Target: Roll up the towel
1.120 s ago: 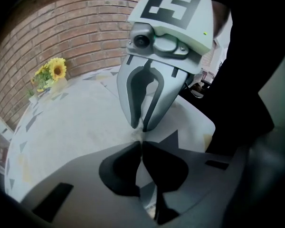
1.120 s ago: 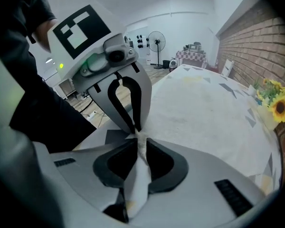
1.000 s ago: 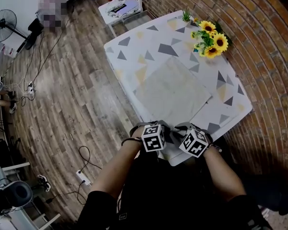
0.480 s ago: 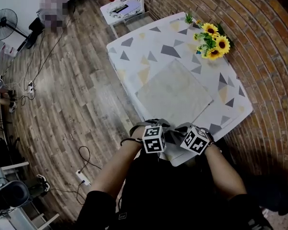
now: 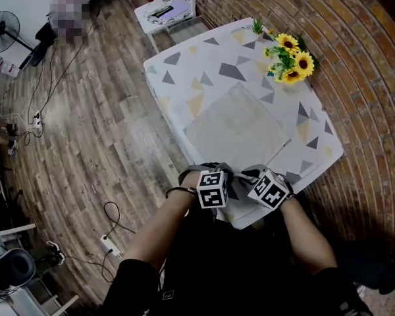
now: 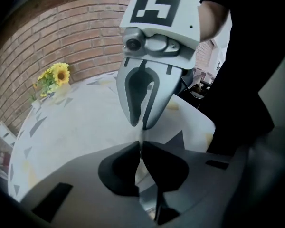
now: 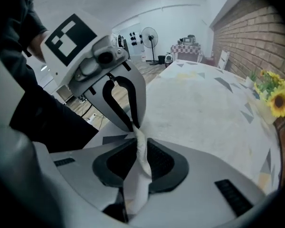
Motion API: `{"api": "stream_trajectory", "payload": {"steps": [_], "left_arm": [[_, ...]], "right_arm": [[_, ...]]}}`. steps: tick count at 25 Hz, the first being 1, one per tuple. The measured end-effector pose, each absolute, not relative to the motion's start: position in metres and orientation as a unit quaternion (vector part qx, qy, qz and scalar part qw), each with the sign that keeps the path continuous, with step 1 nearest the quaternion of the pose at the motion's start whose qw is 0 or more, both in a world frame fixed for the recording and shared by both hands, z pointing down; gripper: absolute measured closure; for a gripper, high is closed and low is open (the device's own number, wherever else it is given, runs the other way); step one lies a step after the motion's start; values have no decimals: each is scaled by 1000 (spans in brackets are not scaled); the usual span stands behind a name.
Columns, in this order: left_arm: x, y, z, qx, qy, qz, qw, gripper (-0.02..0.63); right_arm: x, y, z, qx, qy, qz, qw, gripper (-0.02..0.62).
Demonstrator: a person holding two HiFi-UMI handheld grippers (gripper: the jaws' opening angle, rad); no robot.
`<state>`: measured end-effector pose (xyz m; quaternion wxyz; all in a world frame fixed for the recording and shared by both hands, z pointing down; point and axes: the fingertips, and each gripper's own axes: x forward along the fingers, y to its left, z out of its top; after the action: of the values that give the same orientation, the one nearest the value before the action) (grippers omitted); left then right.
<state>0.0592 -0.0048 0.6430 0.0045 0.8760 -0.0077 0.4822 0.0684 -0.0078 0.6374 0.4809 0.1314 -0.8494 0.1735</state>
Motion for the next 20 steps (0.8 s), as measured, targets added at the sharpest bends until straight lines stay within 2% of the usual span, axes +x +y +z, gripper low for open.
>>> {"api": "stream_trajectory", "payload": {"steps": [6,8,11,14,20], "left_arm": [[59,-3,645,884,16,456,103,572],[58,-6,645,884,12,454,114,572],[57,-10,643,884,-1,458,93,563],[55,-12,638,882,-13,469,49,481],[58,-8,641,870,-11,491,-29,477]], "right_arm": [[60,-6,635,119,-860,146,474,539],[60,-10,639,125,-857,148,478,553],[61,-16,644,134,-852,159,480,557],[60,-22,647,135,-850,160,484,557],[62,-35,645,160,-847,164,479,551]]}}
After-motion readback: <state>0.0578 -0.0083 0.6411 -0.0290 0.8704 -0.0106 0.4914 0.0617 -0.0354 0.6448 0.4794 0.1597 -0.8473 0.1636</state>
